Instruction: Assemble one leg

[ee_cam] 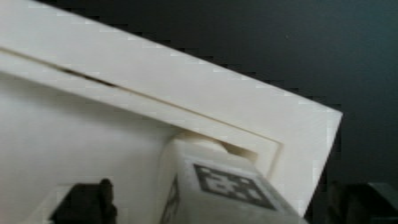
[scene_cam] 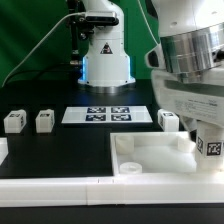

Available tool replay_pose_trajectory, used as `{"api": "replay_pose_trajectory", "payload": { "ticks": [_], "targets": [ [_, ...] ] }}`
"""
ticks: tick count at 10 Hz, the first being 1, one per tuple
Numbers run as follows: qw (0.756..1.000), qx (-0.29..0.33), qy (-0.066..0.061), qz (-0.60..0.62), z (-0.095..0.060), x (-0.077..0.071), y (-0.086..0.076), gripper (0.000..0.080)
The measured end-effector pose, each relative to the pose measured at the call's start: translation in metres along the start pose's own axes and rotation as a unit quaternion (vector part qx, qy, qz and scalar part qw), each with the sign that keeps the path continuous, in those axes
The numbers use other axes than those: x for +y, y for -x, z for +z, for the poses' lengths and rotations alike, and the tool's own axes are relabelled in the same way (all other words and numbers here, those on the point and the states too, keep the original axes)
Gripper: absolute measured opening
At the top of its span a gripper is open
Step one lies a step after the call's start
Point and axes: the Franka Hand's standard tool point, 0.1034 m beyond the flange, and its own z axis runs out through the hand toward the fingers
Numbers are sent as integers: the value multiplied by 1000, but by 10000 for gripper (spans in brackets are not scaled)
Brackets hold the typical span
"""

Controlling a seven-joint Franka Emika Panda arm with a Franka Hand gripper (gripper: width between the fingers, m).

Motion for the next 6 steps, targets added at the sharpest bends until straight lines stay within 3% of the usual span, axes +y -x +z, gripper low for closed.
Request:
{"api": "replay_pose_trajectory", "payload": {
  "ticks": [5,6],
  "targets": [
    [974,4,1,-226,1,3,-4,649],
    [930,21,22,-367,0,-3,1,649]
  ]
}}
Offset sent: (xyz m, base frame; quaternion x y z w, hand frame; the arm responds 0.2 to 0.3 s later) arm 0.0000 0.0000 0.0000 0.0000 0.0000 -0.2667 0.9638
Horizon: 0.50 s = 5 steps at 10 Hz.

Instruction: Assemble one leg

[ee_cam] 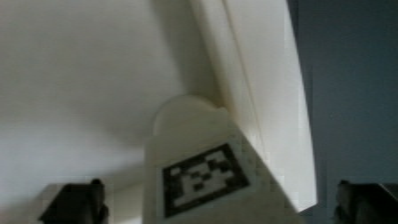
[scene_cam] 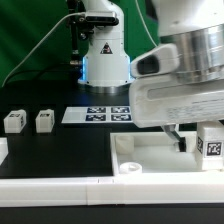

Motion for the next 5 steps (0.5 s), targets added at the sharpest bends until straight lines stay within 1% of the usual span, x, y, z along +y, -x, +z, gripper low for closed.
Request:
{"api": "replay_pose_trajectory", "payload": {
  "ticks": [1,2,3,5],
  "targets": [
    [993,6,15,-114,-1,-7,0,649],
    [989,6,16,-144,-1,-4,-1,649],
    [992,6,16,-128,0,-4,-1,649],
    [993,5,16,-114,0,-3,0,384]
  ]
}}
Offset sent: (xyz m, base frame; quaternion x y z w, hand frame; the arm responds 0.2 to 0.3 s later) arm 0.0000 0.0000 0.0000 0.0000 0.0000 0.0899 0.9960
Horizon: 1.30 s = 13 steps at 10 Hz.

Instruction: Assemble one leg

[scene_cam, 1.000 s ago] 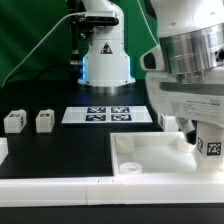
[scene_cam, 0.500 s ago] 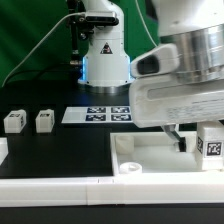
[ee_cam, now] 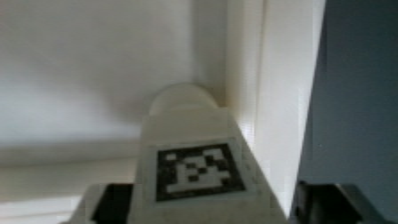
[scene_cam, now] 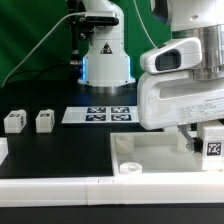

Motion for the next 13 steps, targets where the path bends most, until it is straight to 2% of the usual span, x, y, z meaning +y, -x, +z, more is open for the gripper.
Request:
{"api": "replay_pose_trajectory", "payload": {
  "ticks": [1,4,5,7,8,9,11,12,13],
  "targets": [
    [997,0,2,79,0,5,0,299],
    [975,1,4,224,1,9,0,275],
    [944,3,7,330,1,9,-1,275],
    [869,2,9,495,2,9,1,275],
    [792,-5,6,611,3,7,4,275],
    [740,-6,4,672,4,5,4,275],
    [609,-18,-12,793,4,4,4,275],
    [593,-18,-12,805,4,3,3,275],
    [591,-15,-11,807,4,3,3,275]
  ]
}}
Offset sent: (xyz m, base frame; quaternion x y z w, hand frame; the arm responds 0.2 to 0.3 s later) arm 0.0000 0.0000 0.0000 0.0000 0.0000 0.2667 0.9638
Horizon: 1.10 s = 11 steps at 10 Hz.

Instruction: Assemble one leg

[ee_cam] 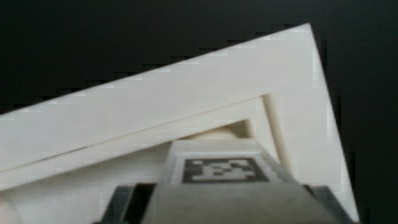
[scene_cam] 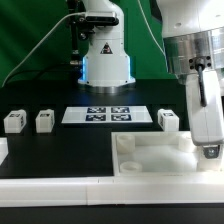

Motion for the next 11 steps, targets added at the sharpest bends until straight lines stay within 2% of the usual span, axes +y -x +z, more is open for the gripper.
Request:
{"api": "replay_pose_trajectory", "payload": {
  "ticks": [2,3,4,5,6,9,10,11],
  "targets": [
    [999,0,2,-52,1,2,0,275],
    [996,1,6,-89,3,7,1,491],
    [989,2,8,-148,4,9,1,491],
    [970,5,10,-245,5,11,0,614],
    [952,4,11,-306,6,11,0,639],
    [899,3,11,-439,6,10,-4,648],
    [858,8,14,-514,5,9,-4,649],
    [798,22,22,-602,4,9,-2,649]
  ]
}}
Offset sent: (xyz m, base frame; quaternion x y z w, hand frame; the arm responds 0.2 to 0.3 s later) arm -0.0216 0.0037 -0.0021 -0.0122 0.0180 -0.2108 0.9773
